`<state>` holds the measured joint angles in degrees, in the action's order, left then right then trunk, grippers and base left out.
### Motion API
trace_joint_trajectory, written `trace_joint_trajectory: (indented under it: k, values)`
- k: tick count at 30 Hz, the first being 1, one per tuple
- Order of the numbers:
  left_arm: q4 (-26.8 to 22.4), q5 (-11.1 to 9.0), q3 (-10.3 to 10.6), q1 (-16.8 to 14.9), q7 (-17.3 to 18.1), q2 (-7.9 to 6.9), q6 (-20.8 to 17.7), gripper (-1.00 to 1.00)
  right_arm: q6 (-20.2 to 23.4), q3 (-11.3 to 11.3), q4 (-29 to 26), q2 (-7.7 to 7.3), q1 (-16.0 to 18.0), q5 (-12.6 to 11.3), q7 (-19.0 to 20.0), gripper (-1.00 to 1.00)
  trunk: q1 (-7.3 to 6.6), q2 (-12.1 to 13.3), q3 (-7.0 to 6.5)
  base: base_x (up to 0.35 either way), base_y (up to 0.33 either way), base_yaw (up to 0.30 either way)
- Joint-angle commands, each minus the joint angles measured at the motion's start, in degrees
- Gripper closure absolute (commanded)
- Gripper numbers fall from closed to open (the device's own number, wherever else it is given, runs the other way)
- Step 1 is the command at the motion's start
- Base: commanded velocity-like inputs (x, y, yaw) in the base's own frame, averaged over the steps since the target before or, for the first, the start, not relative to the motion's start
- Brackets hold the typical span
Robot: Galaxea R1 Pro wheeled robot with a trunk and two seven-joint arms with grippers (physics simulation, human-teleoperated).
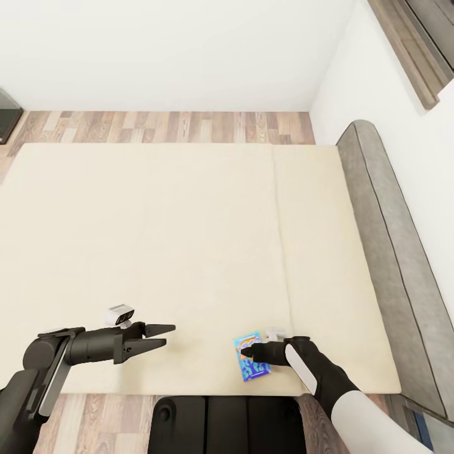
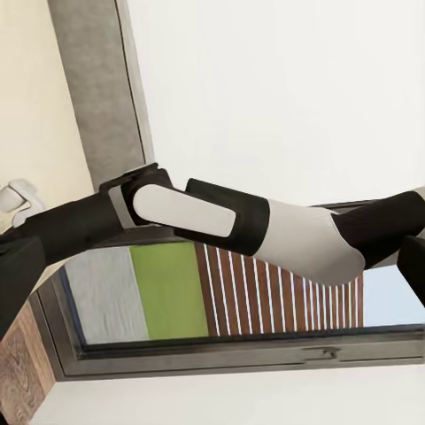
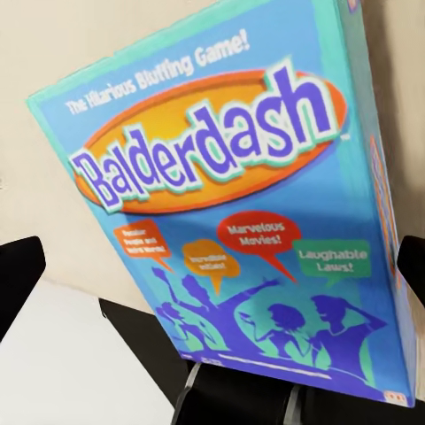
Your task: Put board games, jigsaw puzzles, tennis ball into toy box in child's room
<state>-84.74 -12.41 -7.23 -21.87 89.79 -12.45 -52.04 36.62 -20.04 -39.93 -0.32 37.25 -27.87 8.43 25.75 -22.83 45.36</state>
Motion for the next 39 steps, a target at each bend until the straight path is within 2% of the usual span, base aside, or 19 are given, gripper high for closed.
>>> trace_joint_trajectory:
  k: [1,9,39]
  values:
    - [0.00,0.02,0.01,-0.02,0.21,-0.02,-0.61,-1.00,0.21,-0.09,-0.06,-0.03,0.02,0.21,0.19,-1.00,0.03,-0.09,0.06,0.000,0.084,0.000]
    - [0.00,0.02,-0.01,-0.02,0.21,-0.03,-0.61,-1.00,0.21,-0.09,-0.06,-0.03,0.02,0.20,0.19,-1.00,0.03,-0.09,0.06,0.000,0.126,0.000]
    - [0.02,0.00,-0.06,-0.02,0.21,-0.24,-0.61,-1.00,0.13,-0.21,-0.06,-0.03,0.02,0.34,0.18,-1.00,0.03,-0.09,0.06,0.000,0.028,0.000]
